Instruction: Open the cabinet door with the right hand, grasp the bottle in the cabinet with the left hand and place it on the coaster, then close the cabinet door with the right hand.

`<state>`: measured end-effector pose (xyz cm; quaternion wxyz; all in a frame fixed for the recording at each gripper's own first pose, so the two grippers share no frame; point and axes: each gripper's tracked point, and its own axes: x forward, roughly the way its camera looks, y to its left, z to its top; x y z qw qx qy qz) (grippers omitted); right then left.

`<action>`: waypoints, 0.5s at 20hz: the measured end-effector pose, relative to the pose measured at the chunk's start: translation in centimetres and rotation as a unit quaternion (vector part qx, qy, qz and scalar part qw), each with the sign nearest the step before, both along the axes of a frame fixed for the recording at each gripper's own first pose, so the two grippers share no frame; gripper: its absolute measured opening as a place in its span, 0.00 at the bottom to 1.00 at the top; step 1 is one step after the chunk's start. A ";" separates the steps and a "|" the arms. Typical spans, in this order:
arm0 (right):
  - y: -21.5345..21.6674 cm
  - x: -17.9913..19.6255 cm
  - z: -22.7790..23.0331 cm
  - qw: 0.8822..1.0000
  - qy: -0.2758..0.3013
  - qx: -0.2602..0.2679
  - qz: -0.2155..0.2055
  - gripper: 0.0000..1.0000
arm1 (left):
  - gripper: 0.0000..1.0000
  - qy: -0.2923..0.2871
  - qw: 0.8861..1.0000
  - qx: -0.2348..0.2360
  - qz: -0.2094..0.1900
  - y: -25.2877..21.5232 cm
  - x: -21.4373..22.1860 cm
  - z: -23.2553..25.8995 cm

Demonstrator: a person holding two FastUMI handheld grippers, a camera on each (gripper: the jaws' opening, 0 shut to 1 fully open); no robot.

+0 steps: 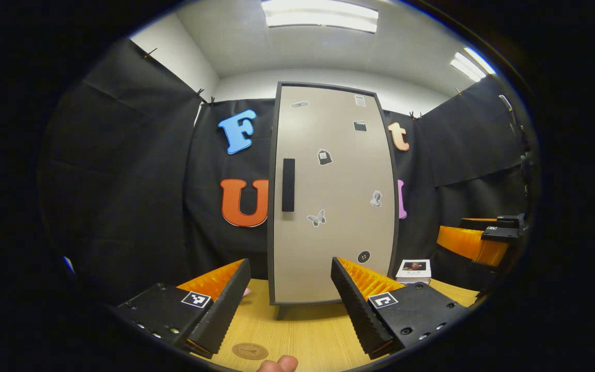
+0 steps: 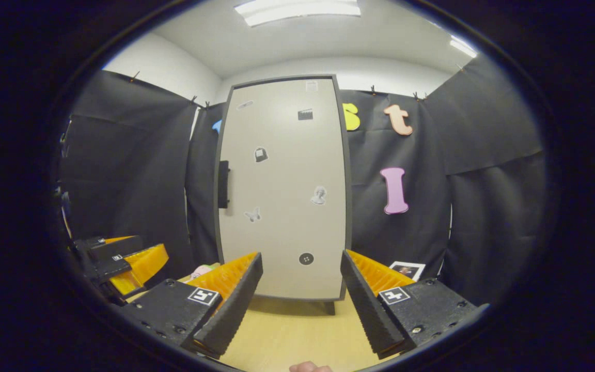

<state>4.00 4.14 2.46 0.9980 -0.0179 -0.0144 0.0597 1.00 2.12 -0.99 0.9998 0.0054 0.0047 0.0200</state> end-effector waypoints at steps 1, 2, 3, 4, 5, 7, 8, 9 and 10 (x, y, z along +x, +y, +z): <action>0.2 0.1 -0.1 1.000 0.003 0.002 0.003 0.98 | 0.95 0.000 1.000 0.000 0.001 0.1 0.1 -0.1; 0.3 0.3 -0.2 1.000 0.005 0.004 0.005 0.98 | 0.95 0.000 1.000 -0.001 0.001 0.1 0.2 0.0; 0.4 0.4 -0.3 1.000 0.007 0.005 0.006 0.96 | 0.95 0.000 1.000 -0.002 0.002 0.2 0.2 -0.1; 0.3 0.5 -0.3 1.000 0.008 0.006 0.006 0.98 | 0.95 -0.001 1.000 -0.002 0.002 0.3 0.2 0.0; 0.4 0.6 -0.3 1.000 0.008 0.006 0.006 0.98 | 0.95 -0.001 1.000 -0.002 0.002 0.3 0.3 0.0; 0.6 1.1 0.1 1.000 0.004 0.003 0.010 0.96 | 0.95 0.000 1.000 -0.002 0.002 0.4 0.3 -0.1; 0.9 1.4 0.5 1.000 0.002 0.001 0.015 0.96 | 0.95 0.001 1.000 -0.003 0.001 0.4 0.3 -0.1; 1.6 2.1 1.0 1.000 -0.002 -0.002 0.024 0.98 | 0.95 0.002 1.000 -0.003 -0.001 0.3 0.2 -0.2; 2.3 2.7 1.6 0.999 -0.004 -0.006 0.034 0.98 | 0.95 0.004 1.000 -0.003 -0.002 0.3 0.1 -0.4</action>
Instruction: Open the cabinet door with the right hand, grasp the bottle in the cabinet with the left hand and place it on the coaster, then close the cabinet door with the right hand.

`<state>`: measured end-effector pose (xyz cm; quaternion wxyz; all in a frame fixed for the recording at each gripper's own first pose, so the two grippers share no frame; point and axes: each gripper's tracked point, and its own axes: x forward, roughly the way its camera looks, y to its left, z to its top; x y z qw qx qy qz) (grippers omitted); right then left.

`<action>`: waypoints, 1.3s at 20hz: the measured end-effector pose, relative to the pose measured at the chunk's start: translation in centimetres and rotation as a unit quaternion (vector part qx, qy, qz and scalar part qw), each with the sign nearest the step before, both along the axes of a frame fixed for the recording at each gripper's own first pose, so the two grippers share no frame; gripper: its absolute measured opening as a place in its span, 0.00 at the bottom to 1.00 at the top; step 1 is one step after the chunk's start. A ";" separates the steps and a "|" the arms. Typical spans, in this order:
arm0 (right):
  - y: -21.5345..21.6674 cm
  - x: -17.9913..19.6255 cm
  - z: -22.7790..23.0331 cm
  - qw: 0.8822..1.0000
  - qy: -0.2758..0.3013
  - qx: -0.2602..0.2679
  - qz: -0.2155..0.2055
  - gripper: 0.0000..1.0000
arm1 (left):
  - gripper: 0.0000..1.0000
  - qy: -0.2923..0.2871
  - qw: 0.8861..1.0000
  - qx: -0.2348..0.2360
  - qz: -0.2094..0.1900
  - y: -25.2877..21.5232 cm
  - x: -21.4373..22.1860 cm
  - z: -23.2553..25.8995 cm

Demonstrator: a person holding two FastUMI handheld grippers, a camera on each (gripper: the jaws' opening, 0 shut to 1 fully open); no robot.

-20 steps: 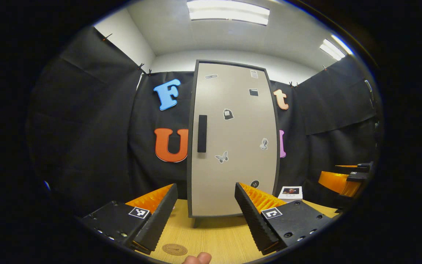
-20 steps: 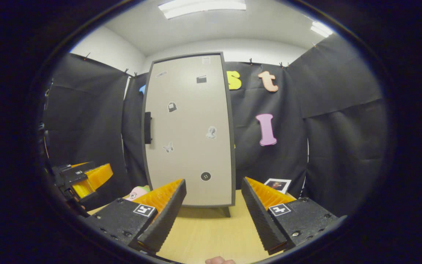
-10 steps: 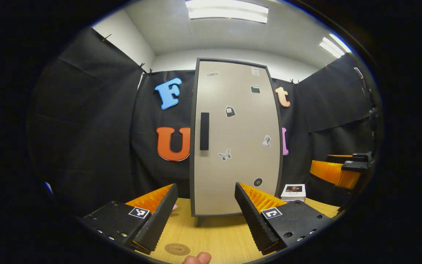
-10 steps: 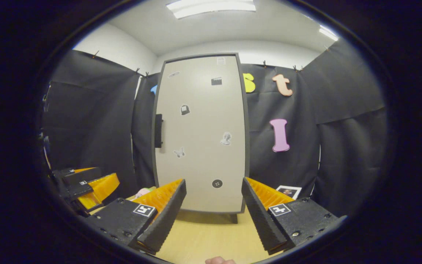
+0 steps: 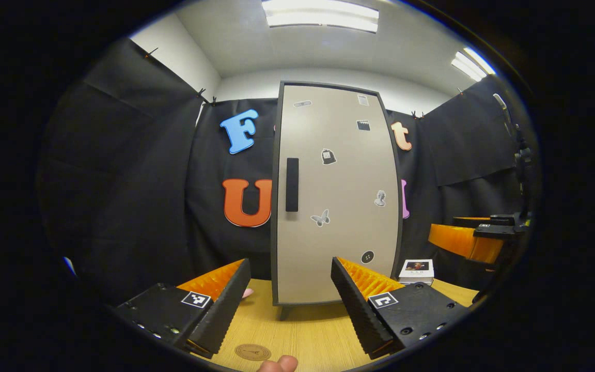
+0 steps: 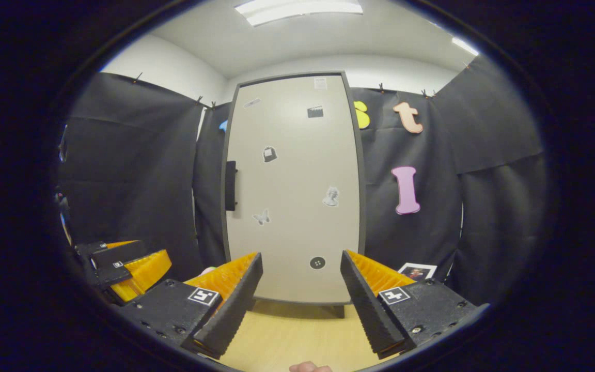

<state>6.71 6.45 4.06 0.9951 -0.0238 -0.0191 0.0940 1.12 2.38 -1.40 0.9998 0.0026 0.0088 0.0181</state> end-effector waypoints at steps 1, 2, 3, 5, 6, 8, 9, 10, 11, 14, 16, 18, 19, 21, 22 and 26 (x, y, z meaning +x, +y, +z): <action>0.9 0.8 0.6 1.000 -0.002 -0.006 0.013 0.98 | 0.95 0.002 1.000 0.000 -0.001 -0.1 -0.1 0.0; 1.7 1.8 1.2 1.000 -0.003 -0.012 0.024 0.98 | 0.95 0.005 1.000 0.000 -0.003 -0.1 -0.2 -0.1; 2.7 2.9 1.8 0.999 -0.006 -0.016 0.037 0.97 | 0.95 0.007 1.000 0.000 -0.003 -0.3 -0.3 -0.3; 5.1 5.0 3.5 0.998 -0.016 -0.020 0.063 0.98 | 0.95 0.009 1.000 0.001 -0.002 -0.1 -0.6 -0.4; 6.5 6.2 4.3 0.996 -0.022 -0.021 0.078 0.98 | 0.95 0.011 1.000 0.000 -0.002 -0.1 -0.8 -0.5; 9.5 8.8 5.5 0.994 -0.020 -0.020 0.105 0.98 | 0.95 0.015 1.000 -0.002 -0.003 0.0 -1.2 -0.6; 10.9 10.1 5.8 0.993 -0.015 -0.019 0.116 0.98 | 0.95 0.016 1.000 0.000 -0.001 0.2 -1.2 -0.6; 12.3 11.6 6.3 0.992 -0.012 -0.016 0.128 0.98 | 0.95 0.017 1.000 0.004 0.002 0.5 -1.4 -0.8; 13.5 12.9 6.6 0.991 -0.009 -0.017 0.134 0.98 | 0.95 0.019 1.000 0.006 0.006 0.8 -1.6 -0.8; 16.2 16.2 7.5 0.989 -0.007 -0.021 0.145 0.98 | 0.95 0.020 1.000 0.008 0.017 1.6 -2.0 -1.0; 17.9 18.1 7.7 0.989 -0.003 -0.027 0.148 0.98 | 0.95 0.022 0.999 0.007 0.024 2.2 -2.1 -1.1; 19.4 19.6 7.7 0.989 0.003 -0.027 0.148 0.96 | 0.95 0.021 0.999 0.006 0.030 2.7 -2.1 -1.0; 19.9 20.4 7.4 0.989 0.010 -0.026 0.149 0.98 | 0.95 0.022 0.999 0.007 0.034 3.1 -2.0 -1.0; 20.8 21.5 7.2 0.989 0.017 -0.020 0.145 0.98 | 0.95 0.024 0.999 0.006 0.039 3.6 -2.0 -1.0; 21.0 22.0 7.2 0.990 0.020 -0.018 0.140 0.98 | 0.95 0.023 0.999 0.004 0.041 3.9 -2.0 -1.0; 22.3 23.3 6.8 0.990 0.038 -0.017 0.134 0.95 | 0.95 0.026 0.999 0.001 0.046 4.5 -1.8 -1.2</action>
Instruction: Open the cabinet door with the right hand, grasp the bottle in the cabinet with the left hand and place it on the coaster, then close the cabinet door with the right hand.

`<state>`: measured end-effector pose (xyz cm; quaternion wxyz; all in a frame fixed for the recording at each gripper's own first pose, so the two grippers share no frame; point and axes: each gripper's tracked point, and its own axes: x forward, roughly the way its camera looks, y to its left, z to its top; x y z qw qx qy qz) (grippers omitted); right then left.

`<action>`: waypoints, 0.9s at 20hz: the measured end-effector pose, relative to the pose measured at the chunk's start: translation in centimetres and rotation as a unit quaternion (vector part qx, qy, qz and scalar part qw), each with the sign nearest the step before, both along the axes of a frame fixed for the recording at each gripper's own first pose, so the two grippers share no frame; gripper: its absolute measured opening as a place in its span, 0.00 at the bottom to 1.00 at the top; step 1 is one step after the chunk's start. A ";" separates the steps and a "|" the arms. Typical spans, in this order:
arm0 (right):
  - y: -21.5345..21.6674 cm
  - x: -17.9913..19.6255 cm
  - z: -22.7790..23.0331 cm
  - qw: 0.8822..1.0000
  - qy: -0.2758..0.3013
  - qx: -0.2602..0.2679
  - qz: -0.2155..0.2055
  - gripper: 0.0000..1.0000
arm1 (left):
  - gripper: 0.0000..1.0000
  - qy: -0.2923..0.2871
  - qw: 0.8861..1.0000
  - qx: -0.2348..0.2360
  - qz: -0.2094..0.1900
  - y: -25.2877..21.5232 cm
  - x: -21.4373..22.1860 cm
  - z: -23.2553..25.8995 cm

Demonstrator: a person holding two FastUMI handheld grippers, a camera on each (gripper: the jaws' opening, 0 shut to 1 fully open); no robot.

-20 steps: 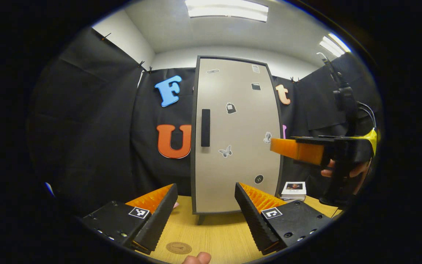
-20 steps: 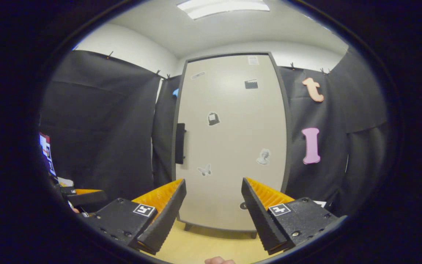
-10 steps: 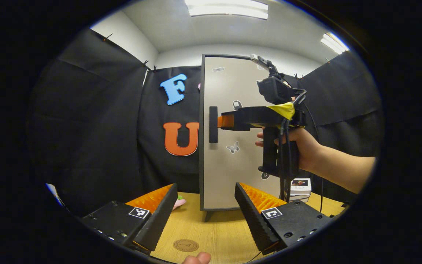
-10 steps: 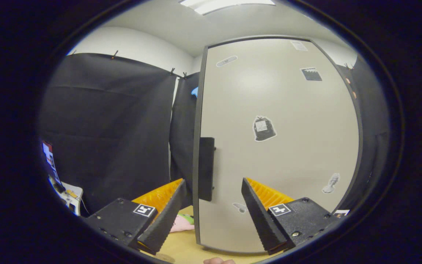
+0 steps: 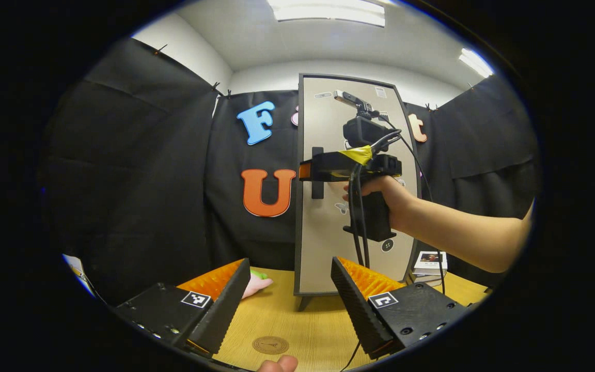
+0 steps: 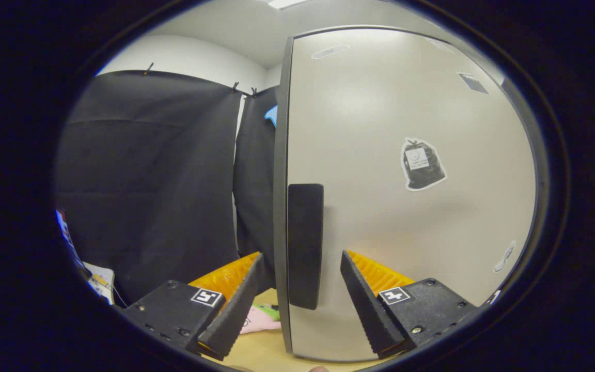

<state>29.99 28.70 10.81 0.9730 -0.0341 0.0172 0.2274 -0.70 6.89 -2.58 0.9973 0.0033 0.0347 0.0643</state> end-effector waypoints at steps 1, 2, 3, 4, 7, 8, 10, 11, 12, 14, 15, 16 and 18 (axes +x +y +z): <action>0.5 0.1 0.2 1.000 -0.003 0.003 0.002 0.93 | 0.95 -0.005 1.000 0.000 0.002 0.2 0.1 0.1; 0.8 0.3 0.4 1.000 -0.006 0.002 0.001 0.87 | 0.95 -0.005 1.000 -0.002 0.001 0.3 0.1 0.1; 0.8 0.6 0.2 1.000 -0.005 -0.004 -0.009 0.84 | 0.95 -0.002 1.000 -0.002 -0.002 0.3 0.0 -0.1; 0.6 1.0 0.0 1.000 -0.003 -0.011 -0.026 0.74 | 0.95 -0.003 1.000 -0.001 -0.001 0.4 0.0 -0.1; 0.0 1.3 0.1 0.997 -0.023 -0.031 -0.064 0.54 | 0.95 -0.007 1.000 -0.004 0.004 1.1 -0.1 -0.2; -0.5 1.7 0.1 0.996 -0.034 -0.034 -0.073 0.48 | 0.95 -0.006 1.000 -0.006 0.004 1.2 -0.2 -0.2; -0.3 1.6 0.0 0.997 -0.031 -0.015 -0.069 0.30 | 0.95 -0.004 1.000 -0.006 0.005 1.5 -0.4 -0.5; -0.4 1.5 0.0 0.998 -0.021 -0.002 -0.066 0.27 | 0.95 -0.004 1.000 -0.006 0.006 1.7 -0.6 -0.5; -0.4 1.4 -0.1 0.998 -0.013 0.004 -0.064 0.23 | 0.95 -0.006 1.000 -0.005 0.007 1.8 -0.8 -0.4; -0.5 1.0 -0.1 0.998 -0.009 0.002 -0.062 0.21 | 0.95 -0.011 1.000 -0.003 0.012 2.4 -1.2 0.0; -0.5 0.9 -0.2 0.998 -0.008 0.000 -0.058 0.20 | 0.95 -0.013 1.000 -0.003 0.015 2.6 -1.4 0.1; -0.6 0.5 -0.2 0.999 -0.006 0.003 -0.051 0.20 | 0.95 -0.014 1.000 -0.003 0.017 3.0 -1.6 0.2; -0.8 -0.7 -0.2 0.999 -0.003 0.010 -0.032 0.19 | 0.95 -0.012 1.000 0.000 0.023 3.6 -1.9 -0.1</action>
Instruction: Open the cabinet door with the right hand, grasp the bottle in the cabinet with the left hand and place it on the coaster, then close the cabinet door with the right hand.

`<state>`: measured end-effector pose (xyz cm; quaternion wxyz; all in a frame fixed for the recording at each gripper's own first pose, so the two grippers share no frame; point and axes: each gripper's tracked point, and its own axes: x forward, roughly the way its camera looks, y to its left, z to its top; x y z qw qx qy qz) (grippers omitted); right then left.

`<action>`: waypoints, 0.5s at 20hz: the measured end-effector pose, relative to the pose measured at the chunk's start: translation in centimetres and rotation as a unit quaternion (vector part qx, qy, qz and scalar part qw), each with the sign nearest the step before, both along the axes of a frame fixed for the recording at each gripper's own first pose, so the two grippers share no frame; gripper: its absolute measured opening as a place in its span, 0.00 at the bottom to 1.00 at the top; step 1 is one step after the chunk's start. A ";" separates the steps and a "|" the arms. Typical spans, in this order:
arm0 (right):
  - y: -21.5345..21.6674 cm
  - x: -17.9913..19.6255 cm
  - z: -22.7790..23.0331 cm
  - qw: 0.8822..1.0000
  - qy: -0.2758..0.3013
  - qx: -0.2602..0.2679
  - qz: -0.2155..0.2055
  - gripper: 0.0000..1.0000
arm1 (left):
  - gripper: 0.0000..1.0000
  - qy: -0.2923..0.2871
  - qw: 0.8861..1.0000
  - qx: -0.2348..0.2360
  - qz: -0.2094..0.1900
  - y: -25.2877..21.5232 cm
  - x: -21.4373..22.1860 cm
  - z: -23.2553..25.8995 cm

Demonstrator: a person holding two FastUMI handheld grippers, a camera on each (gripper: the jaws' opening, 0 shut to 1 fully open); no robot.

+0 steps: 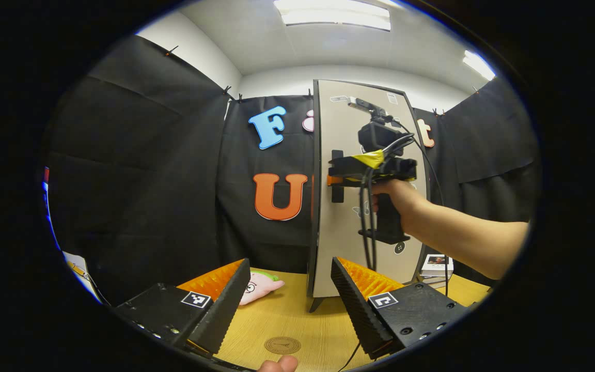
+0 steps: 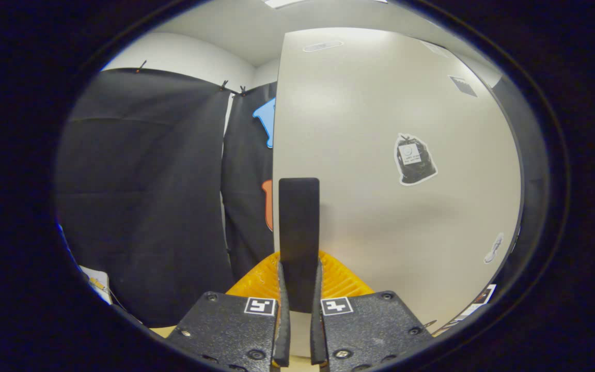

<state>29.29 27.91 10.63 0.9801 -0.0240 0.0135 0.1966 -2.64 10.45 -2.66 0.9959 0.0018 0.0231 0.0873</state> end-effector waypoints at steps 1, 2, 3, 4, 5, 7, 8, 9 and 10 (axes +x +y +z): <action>-0.2 -0.6 0.0 1.000 -0.002 0.001 0.010 0.18 | 0.95 0.001 1.000 0.001 0.002 0.2 -0.2 0.0; -0.4 -1.2 0.0 1.000 -0.003 0.001 0.018 0.18 | 0.95 0.001 1.000 0.002 0.003 0.3 -0.5 0.1; -0.6 -1.8 0.0 1.000 -0.003 0.003 0.026 0.17 | 0.95 0.002 1.000 0.003 0.003 0.2 -0.7 0.2; -1.0 -2.4 0.0 0.999 -0.004 0.003 0.033 0.17 | 0.95 0.002 1.000 0.004 0.003 0.3 -0.8 0.3; -1.4 -3.0 0.0 0.999 -0.005 0.004 0.039 0.17 | 0.95 0.003 1.000 0.006 0.003 0.3 -0.8 0.3; -2.2 -4.0 0.0 0.999 -0.003 0.005 0.047 0.17 | 0.95 0.002 1.000 0.008 -0.001 0.0 -0.8 0.5; -2.7 -4.4 0.0 0.999 -0.001 0.006 0.050 0.17 | 0.95 0.002 1.000 0.008 -0.005 -0.3 -0.6 0.4; -3.0 -4.6 -0.1 0.999 0.000 0.005 0.052 0.17 | 0.95 0.003 1.000 0.008 -0.009 -0.6 -0.5 0.5; -3.5 -4.8 0.0 0.999 0.001 0.003 0.054 0.17 | 0.95 0.003 1.000 0.009 -0.013 -1.1 -0.4 0.6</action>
